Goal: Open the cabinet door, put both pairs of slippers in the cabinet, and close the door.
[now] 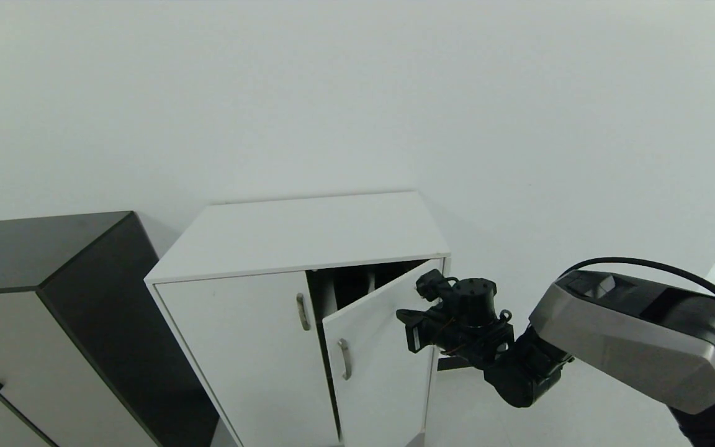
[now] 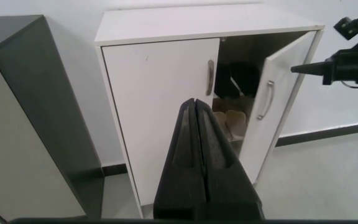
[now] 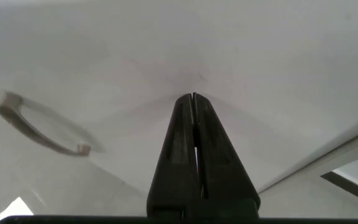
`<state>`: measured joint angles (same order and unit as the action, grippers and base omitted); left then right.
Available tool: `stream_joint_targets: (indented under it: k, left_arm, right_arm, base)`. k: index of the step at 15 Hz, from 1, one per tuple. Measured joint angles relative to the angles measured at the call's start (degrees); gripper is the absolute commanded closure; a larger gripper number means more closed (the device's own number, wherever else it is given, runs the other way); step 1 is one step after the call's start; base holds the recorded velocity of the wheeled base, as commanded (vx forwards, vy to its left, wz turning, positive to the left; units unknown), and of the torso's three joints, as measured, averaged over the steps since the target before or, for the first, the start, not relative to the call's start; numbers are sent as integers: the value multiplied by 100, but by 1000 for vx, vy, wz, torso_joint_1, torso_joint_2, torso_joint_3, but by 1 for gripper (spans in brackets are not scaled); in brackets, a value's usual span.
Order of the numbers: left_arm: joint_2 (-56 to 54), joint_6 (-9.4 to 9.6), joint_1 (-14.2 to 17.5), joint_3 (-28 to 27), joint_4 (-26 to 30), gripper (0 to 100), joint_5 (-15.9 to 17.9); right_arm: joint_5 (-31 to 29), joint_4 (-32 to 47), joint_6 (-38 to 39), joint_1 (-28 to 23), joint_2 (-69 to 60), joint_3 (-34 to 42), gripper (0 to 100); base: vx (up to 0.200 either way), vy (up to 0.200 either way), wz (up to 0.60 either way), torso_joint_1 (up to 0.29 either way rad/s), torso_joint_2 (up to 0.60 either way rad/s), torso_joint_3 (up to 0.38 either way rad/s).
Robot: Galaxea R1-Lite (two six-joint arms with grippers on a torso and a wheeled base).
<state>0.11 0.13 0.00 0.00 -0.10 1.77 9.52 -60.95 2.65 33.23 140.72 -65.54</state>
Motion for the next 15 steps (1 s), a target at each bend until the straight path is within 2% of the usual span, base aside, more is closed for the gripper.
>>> stream_joint_targets:
  k: [9, 15]
  left_arm:
    - [0, 0, 0, 0, 0, 100, 0]
    - [0, 5, 0, 0, 0, 100, -2]
  right_arm:
    - [2, 563, 0, -391, 377, -1095, 100]
    - [2, 558, 0, -433, 462, -1189, 100]
  base:
    - [0, 0, 0, 0, 0, 0]
    - [0, 0, 0, 0, 0, 0]
